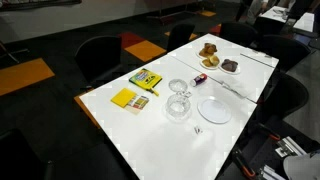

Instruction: Place the container with the red lid upright.

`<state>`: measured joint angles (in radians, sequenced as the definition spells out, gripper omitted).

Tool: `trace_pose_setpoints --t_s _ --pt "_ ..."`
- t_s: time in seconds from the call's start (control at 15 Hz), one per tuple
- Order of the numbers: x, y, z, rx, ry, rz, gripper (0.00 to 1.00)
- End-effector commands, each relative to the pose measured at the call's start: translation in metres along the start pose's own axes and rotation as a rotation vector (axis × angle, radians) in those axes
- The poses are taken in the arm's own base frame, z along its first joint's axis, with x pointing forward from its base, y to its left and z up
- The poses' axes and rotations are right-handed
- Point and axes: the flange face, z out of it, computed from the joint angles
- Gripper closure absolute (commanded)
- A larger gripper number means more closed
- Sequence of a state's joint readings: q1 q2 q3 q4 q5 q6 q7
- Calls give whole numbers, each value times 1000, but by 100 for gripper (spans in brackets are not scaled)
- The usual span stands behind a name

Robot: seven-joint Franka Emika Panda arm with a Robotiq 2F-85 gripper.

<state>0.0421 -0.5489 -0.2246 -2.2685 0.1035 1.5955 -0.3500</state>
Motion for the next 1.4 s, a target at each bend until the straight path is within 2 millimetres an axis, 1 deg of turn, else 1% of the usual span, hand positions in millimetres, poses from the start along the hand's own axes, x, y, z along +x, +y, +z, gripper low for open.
trace_pose_setpoints --t_s 0.0,0.73,0.87,1.07,1.2,1.33 --pt "0 0 -1 0 -1 0 0" --pt "0 0 -1 0 -1 0 0" --pt "6 15 4 -13 17 53 0" --pt "10 38 4 -47 76 129 0" --pt "16 61 7 -77 121 195 0" --pt "24 86 15 -109 165 267 0"
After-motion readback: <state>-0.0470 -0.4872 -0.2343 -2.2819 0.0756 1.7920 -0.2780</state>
